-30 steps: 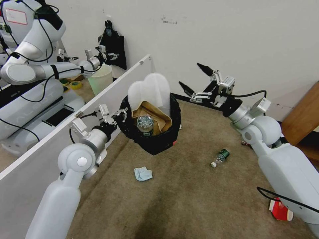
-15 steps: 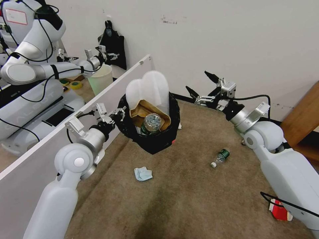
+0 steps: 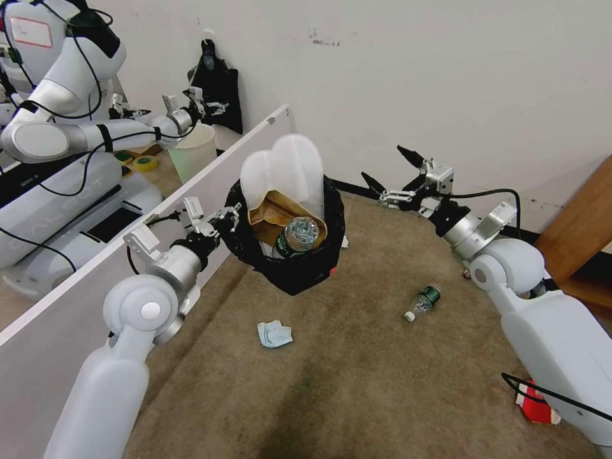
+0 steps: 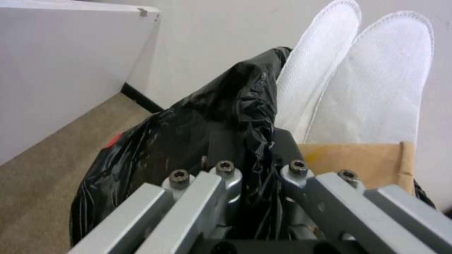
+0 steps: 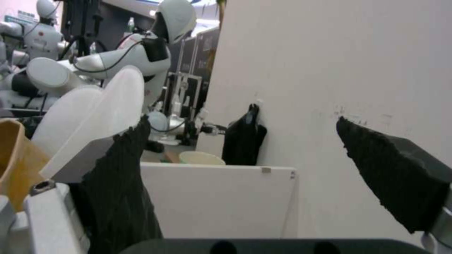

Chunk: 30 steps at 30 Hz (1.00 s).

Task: Pick up the trash bin, then pick up the garbage from the floor and place it into the trash bin.

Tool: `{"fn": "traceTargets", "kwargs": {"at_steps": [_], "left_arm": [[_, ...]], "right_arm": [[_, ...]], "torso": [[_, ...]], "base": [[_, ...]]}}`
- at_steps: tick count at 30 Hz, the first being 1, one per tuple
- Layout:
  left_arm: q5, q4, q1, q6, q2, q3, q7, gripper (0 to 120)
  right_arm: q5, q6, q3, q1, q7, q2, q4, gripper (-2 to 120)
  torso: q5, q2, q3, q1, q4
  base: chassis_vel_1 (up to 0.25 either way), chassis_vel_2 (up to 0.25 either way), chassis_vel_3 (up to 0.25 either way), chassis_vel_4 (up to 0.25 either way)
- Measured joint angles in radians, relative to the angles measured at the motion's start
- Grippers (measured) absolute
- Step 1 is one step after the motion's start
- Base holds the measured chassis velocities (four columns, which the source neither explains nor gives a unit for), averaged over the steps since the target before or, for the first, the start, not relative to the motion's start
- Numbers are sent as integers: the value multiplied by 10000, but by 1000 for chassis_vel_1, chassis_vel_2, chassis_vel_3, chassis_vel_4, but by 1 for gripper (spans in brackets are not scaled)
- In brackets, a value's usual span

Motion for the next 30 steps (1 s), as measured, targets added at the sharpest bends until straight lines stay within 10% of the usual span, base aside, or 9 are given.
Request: {"fn": "traceTargets", "kwargs": {"at_steps": [30], "left_arm": [[-46,-210,80,1,26,-103,-23,4]], "right_arm": [[-1257,48,-1235,-883,-308,553,-1932,100]], "torso": [[1,0,0,0,0]], "base": [[0,0,0,0]]}}
